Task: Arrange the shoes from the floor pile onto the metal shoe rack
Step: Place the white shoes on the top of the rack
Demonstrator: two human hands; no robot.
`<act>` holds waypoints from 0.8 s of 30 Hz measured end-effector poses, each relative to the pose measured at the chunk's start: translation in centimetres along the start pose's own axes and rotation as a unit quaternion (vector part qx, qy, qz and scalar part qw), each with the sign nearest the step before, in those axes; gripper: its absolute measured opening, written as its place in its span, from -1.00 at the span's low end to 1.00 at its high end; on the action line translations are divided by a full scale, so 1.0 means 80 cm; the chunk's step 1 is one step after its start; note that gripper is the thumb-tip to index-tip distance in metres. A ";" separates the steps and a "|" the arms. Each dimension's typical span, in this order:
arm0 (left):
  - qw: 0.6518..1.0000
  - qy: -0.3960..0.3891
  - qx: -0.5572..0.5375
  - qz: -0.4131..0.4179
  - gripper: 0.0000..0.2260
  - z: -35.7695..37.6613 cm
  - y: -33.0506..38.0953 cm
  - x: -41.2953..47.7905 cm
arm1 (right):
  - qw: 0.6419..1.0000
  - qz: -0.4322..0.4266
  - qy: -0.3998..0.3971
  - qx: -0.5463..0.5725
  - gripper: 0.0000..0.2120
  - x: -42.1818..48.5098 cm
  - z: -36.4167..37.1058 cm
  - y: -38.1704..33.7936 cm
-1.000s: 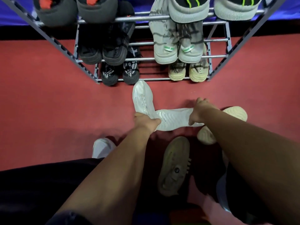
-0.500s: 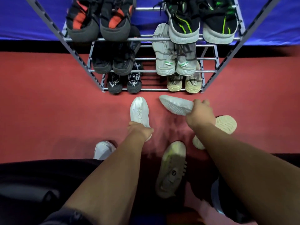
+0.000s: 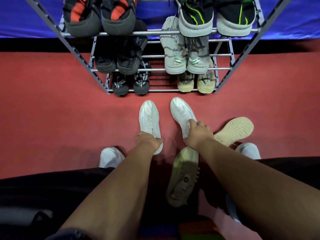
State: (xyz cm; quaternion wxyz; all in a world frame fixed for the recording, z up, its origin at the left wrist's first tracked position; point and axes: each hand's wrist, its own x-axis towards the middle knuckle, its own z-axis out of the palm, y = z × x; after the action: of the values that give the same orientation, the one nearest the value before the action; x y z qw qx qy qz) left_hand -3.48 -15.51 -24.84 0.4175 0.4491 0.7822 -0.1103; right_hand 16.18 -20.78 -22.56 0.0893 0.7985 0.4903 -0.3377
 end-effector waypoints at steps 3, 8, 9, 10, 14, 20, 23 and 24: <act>1.000 -0.002 0.031 -0.001 0.09 0.010 -0.005 0.009 | 0.999 0.033 0.009 0.010 -0.15 0.015 0.003 -0.002; 0.997 0.024 0.070 0.017 0.21 0.029 -0.008 0.024 | 0.998 0.050 -0.017 0.041 0.13 0.034 0.015 0.001; 0.996 0.032 0.076 0.017 0.19 0.031 -0.007 0.027 | 0.998 0.050 -0.022 0.036 0.15 0.037 0.016 0.001; 0.996 0.037 0.077 0.018 0.16 0.033 -0.005 0.029 | 0.998 0.053 -0.028 0.031 0.18 0.040 0.016 0.000; 0.997 0.047 0.052 0.017 0.01 0.035 0.003 0.026 | 0.996 0.060 -0.064 0.007 0.26 0.049 0.006 -0.001; 1.000 0.022 -0.016 0.009 -0.13 -0.006 0.013 0.011 | 0.997 0.066 -0.028 0.002 -0.04 0.041 -0.025 -0.010; 0.999 0.036 0.011 0.031 -0.21 -0.046 0.026 -0.016 | 0.996 0.086 -0.016 0.032 -0.21 0.023 -0.053 -0.030; 0.998 0.042 0.017 0.040 -0.23 -0.059 0.029 -0.027 | 0.995 0.085 -0.012 0.045 -0.22 0.015 -0.063 -0.039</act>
State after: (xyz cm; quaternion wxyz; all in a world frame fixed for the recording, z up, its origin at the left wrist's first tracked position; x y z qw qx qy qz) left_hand -3.70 -12.93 -19.77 0.3810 0.4909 0.7785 -0.0880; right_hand 16.20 -15.96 -18.93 0.0876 0.8362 0.4039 -0.3605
